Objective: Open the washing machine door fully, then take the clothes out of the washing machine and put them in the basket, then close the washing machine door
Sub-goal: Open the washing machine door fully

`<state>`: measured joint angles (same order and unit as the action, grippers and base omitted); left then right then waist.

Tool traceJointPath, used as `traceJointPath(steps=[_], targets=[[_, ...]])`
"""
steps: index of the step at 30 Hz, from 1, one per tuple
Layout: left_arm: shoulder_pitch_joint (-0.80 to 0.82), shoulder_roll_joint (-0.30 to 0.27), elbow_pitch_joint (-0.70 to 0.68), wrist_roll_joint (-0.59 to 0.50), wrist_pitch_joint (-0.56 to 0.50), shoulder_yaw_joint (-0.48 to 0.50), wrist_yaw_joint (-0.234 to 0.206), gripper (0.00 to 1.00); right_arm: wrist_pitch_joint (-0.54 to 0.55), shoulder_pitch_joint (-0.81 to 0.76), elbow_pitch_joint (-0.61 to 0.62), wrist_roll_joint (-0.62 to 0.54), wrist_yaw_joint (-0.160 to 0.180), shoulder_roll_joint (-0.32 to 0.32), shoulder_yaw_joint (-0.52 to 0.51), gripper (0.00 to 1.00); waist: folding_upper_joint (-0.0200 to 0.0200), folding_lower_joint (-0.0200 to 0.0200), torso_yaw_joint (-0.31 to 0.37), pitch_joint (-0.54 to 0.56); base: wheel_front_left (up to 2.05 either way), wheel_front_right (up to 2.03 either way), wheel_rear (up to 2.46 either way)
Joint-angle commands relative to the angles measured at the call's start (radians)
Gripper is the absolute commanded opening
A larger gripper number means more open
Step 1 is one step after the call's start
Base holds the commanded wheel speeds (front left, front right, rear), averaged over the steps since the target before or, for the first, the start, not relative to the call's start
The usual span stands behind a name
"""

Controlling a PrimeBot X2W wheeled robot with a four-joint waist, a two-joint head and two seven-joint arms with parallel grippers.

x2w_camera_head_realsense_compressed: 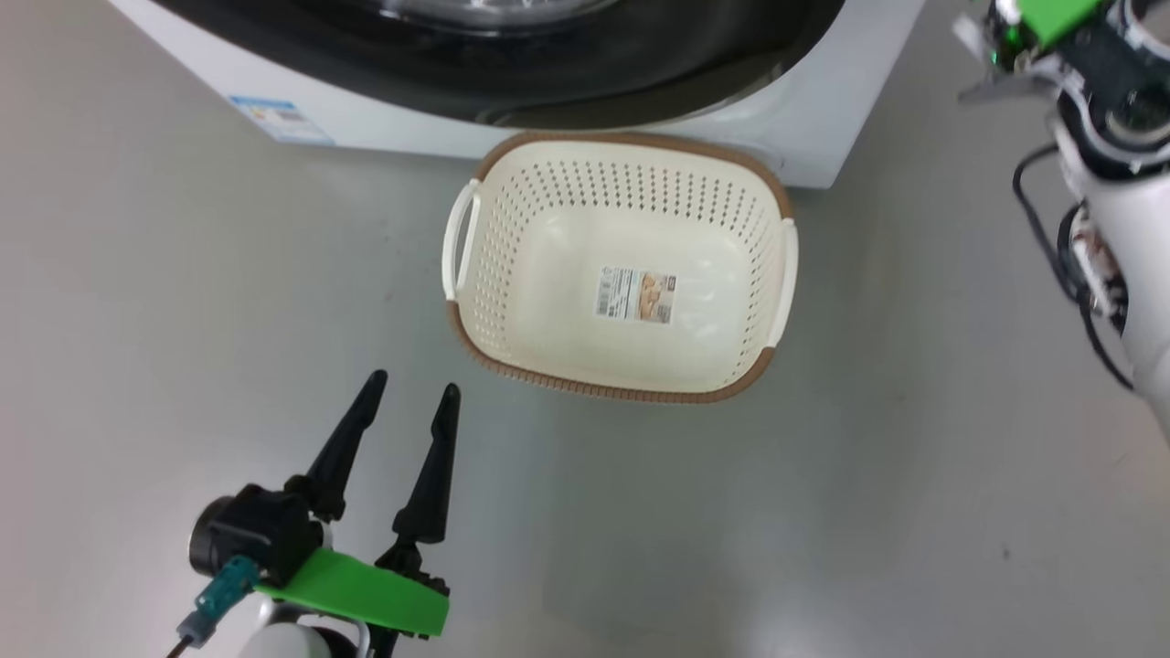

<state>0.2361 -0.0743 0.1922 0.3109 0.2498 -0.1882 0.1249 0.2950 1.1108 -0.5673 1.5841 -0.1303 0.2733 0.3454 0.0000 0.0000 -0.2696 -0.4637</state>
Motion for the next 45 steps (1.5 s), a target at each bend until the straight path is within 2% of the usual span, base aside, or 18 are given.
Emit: traceJointPath(steps=[1,9,16,45], targets=[[0.020,-0.020,-0.018,0.005,0.012,0.028,0.006,1.00,0.010,0.024,0.018,0.013,0.000,-0.023,0.008,0.00,0.0000,0.0000,-0.020,-0.034,0.00,0.00,0.00],[0.050,-0.016,-0.014,0.015,0.012,0.015,0.006,1.00,0.093,0.131,-0.076,0.015,0.000,-0.052,0.035,0.00,0.0000,0.0000,-0.038,-0.069,0.00,0.00,0.00],[0.056,-0.012,-0.009,0.016,0.012,0.018,0.006,1.00,0.150,0.156,-0.110,0.017,0.000,-0.071,0.056,0.00,0.0000,0.0000,-0.040,-0.064,0.00,0.00,0.00],[-0.044,-0.020,-0.014,-0.027,0.012,0.049,0.006,1.00,0.256,-0.144,0.015,0.023,0.000,-0.101,0.111,0.00,0.0000,0.0000,0.012,0.136,0.00,0.00,0.00]])
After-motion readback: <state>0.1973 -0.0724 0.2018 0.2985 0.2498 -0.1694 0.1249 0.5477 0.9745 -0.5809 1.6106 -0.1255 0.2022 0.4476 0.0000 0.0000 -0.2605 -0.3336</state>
